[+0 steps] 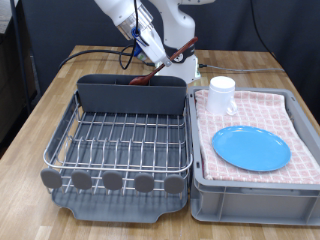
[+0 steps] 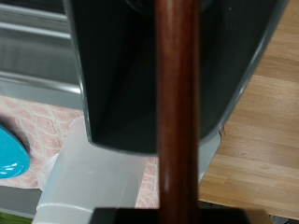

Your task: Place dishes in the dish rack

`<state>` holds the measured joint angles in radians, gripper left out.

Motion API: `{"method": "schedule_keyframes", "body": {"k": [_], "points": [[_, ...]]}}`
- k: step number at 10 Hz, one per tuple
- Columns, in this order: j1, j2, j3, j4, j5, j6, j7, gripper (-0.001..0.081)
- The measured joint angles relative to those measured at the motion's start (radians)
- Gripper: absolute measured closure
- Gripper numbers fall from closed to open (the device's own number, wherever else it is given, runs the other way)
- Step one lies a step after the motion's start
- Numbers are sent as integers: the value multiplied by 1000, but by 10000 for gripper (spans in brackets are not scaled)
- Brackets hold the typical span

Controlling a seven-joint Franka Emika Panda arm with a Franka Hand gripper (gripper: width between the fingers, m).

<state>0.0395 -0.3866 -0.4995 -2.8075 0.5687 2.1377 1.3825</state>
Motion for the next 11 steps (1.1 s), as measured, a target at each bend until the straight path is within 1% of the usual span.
{"method": "schedule_keyframes", "body": {"k": [1,2,3,4,5,6,7,8,9,10,11], "points": [[0,7,-12,3,0,0,-7,735],[0,13,-25,5,0,-2,-16,669],[0,19,-38,7,0,-6,-23,669],[0,25,-48,11,0,-7,-29,473],[0,31,-52,16,-1,-7,-32,473],[0,33,-47,18,-18,21,-34,293],[-13,32,-11,15,-91,98,1,293],[-27,29,49,10,-165,190,64,112],[-36,22,110,4,-218,272,129,112],[-47,11,175,0,-275,325,211,24],[-68,-7,248,1,-345,346,312,9]]}}
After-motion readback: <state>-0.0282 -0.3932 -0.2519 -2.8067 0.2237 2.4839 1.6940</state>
